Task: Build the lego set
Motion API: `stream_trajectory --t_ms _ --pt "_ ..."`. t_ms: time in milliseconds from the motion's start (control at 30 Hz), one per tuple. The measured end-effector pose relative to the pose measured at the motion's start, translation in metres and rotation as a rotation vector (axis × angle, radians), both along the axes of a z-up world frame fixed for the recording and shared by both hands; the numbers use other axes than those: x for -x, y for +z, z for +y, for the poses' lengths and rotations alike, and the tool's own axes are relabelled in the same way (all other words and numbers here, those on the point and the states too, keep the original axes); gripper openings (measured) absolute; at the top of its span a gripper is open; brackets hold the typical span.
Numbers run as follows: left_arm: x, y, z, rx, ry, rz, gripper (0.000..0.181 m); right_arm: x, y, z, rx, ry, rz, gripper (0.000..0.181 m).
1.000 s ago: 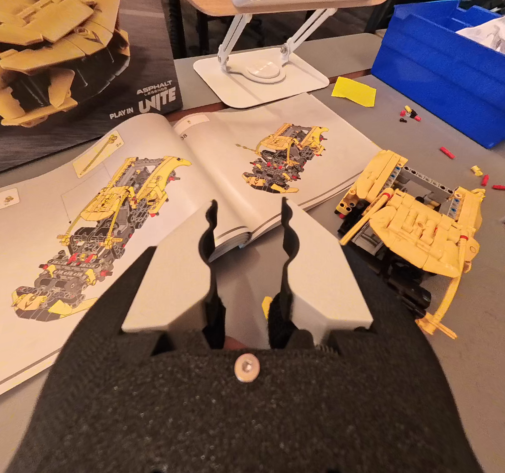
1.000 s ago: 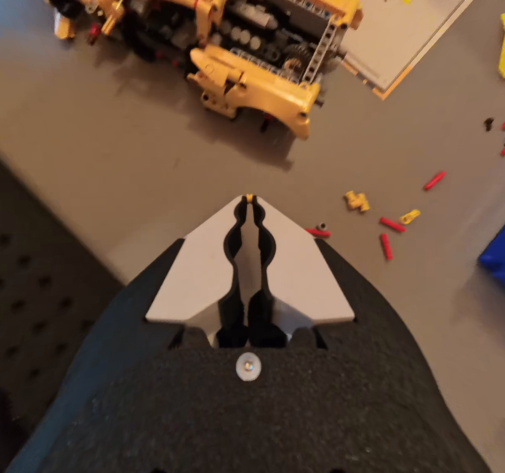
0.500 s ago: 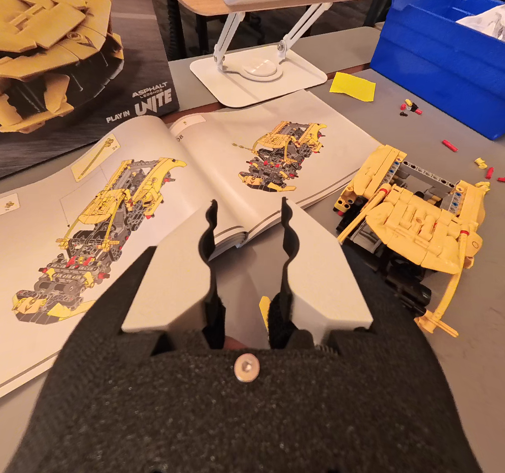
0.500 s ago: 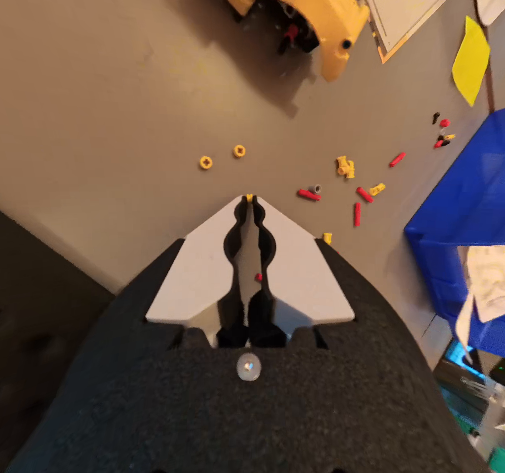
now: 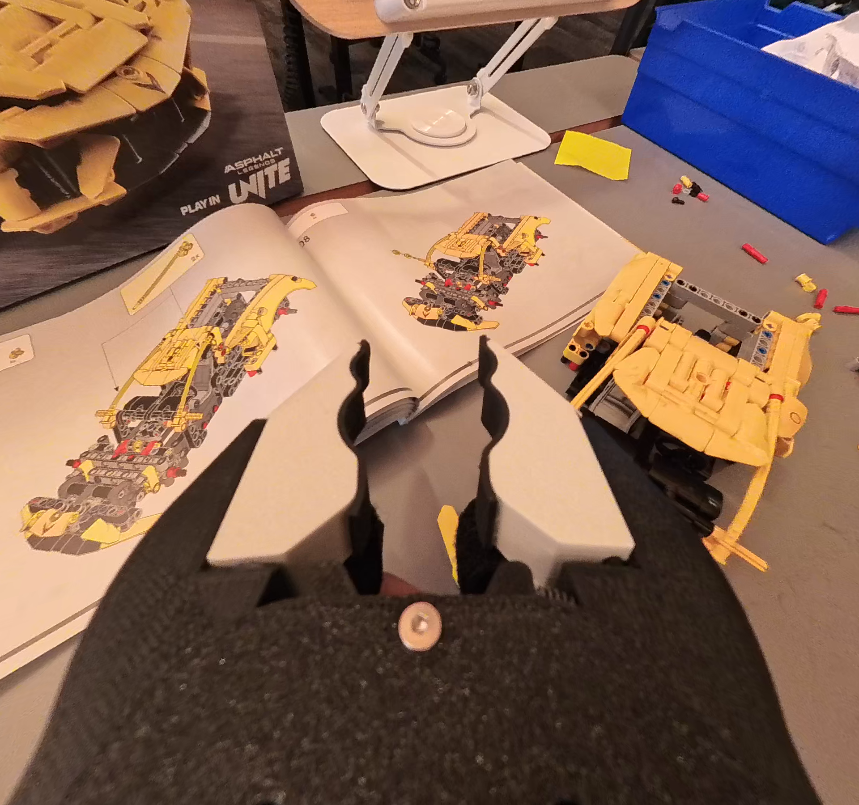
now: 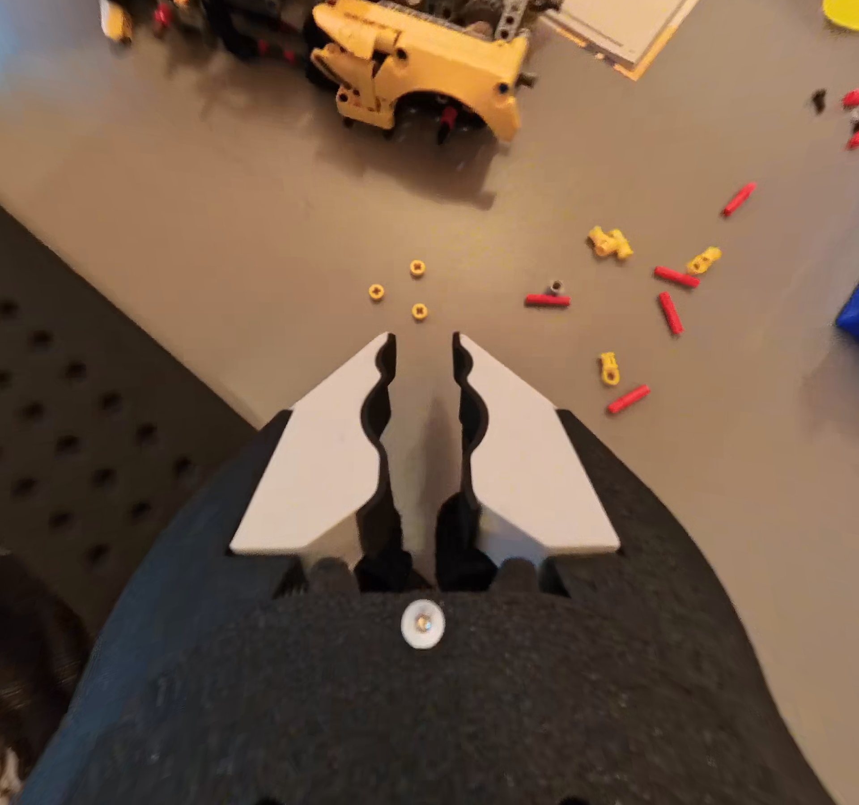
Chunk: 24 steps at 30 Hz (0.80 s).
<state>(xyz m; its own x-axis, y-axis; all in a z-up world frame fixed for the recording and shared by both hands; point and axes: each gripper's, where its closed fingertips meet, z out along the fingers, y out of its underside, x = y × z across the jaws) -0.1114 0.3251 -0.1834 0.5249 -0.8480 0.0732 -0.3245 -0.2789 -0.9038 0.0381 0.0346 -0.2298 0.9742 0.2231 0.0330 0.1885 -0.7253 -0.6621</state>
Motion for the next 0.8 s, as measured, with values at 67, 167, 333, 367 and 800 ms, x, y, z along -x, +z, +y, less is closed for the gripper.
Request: stream_trajectory --t_ms 67,167,333,367,800 --pt "0.000 0.000 0.000 -0.001 -0.001 0.001 0.047 -0.019 0.004 -0.010 -0.015 -0.062 0.024 0.023" --pt "-0.001 0.000 -0.001 -0.003 -0.002 0.004 0.047 -0.052 0.005 -0.023 -0.059 -0.177 0.030 0.024" --pt "-0.001 -0.002 -0.001 -0.009 -0.001 0.013 0.047 -0.089 0.006 -0.031 -0.160 -0.327 0.029 0.027" --pt "-0.001 -0.003 -0.001 -0.009 -0.001 0.016 0.047 -0.092 0.005 -0.031 -0.167 -0.337 0.019 0.027" --pt "-0.002 -0.005 -0.001 -0.018 0.001 0.031 0.047 -0.083 -0.015 -0.003 -0.093 -0.224 0.004 0.033"
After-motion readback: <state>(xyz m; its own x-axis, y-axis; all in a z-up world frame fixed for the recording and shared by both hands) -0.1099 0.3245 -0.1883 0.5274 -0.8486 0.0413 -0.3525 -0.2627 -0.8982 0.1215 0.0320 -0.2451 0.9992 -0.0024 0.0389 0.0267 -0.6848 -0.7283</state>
